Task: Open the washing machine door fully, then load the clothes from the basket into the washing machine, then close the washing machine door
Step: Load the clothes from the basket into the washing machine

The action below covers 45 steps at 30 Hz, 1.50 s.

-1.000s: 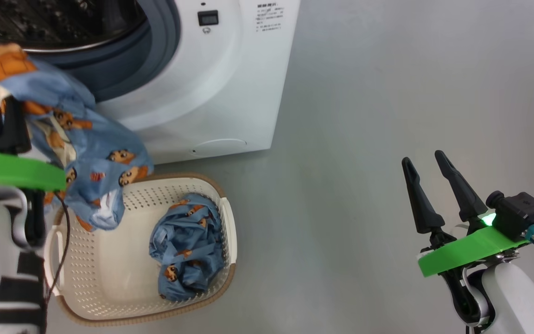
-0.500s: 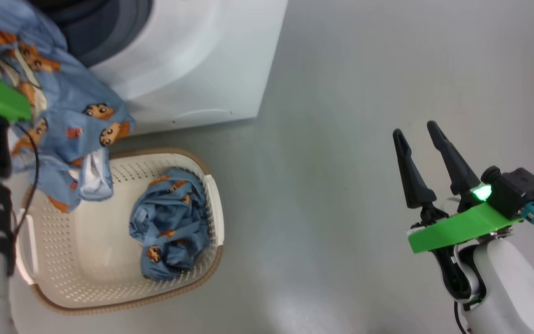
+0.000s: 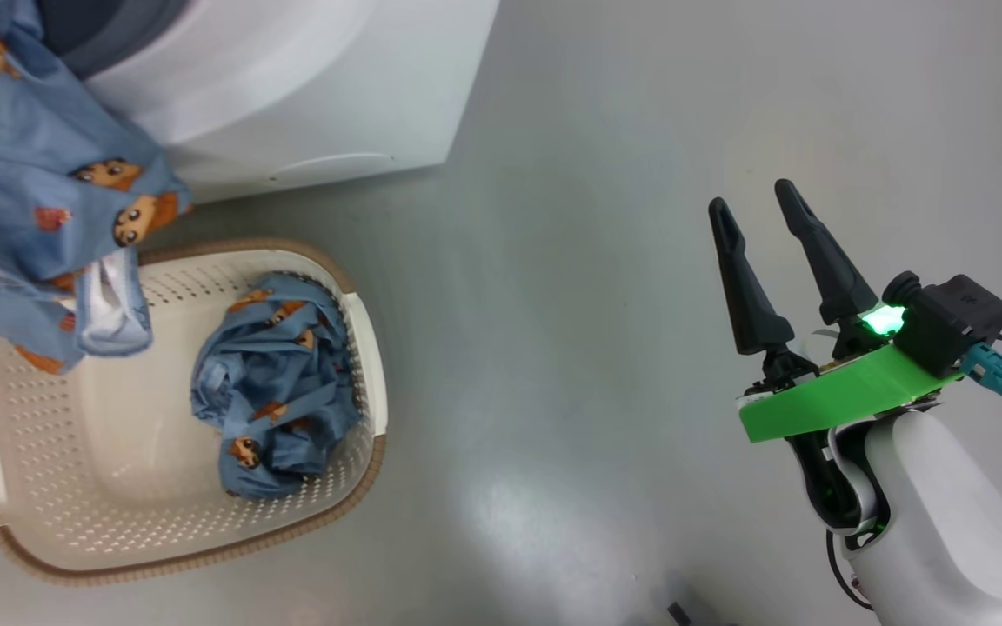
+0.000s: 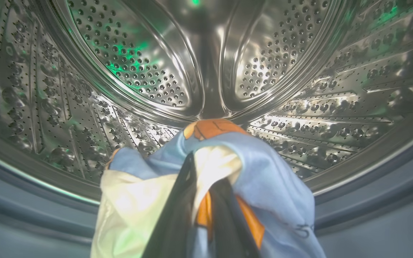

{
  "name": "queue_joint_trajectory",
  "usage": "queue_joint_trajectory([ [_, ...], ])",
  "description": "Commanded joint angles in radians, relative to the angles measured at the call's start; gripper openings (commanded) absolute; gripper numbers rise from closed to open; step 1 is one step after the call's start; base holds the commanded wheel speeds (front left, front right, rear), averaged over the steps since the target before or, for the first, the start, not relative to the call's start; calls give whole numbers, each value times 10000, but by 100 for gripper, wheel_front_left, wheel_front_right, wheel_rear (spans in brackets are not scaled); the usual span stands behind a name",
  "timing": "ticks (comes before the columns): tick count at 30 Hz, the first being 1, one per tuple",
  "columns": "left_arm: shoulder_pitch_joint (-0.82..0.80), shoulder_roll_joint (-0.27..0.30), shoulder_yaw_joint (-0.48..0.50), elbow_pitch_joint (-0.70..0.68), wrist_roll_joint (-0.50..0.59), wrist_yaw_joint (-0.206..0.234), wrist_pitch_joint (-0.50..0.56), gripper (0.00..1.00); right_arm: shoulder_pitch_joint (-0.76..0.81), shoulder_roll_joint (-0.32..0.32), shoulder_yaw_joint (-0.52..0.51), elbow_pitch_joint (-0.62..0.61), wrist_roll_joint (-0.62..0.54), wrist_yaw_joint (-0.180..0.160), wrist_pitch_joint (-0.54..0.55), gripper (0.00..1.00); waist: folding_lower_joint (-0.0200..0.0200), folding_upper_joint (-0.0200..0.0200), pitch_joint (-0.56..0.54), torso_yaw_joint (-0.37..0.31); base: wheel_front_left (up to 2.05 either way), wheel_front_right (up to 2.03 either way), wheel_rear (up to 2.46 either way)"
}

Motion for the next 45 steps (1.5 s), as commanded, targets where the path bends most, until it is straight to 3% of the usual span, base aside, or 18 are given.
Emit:
queue_joint_trajectory([
  [1, -193, 545, 48, -127, 95, -23, 16, 0, 78, 43, 215, -224, -110, 73, -80, 100, -1, 0, 216, -164, 0, 0, 0],
  [18, -2149, 1142, -234, 908, -5, -28, 123, 0, -240, 244, 432, -305, -171, 73, -80, 100, -1, 0, 1010, -553, 0, 0, 0],
  [24, -2523, 1419, -212, 139, 90, 39, -123, 0, -319, 312, 483, -307, -194, 73, -80, 100, -1, 0, 1135, -601, 0, 0, 0],
  [32, -1891, 1538, 515, -2405, 327, 197, -135, 0, -436, 383, 557, -344, -196, 73, -80, 100, -1, 0, 1311, -648, 0, 0, 0],
  [45, -2114, 1445, 35, -320, 675, 35, -136, 0, -410, 431, 610, -274, -156, 73, -80, 100, -1, 0, 1245, -637, 0, 0, 0],
])
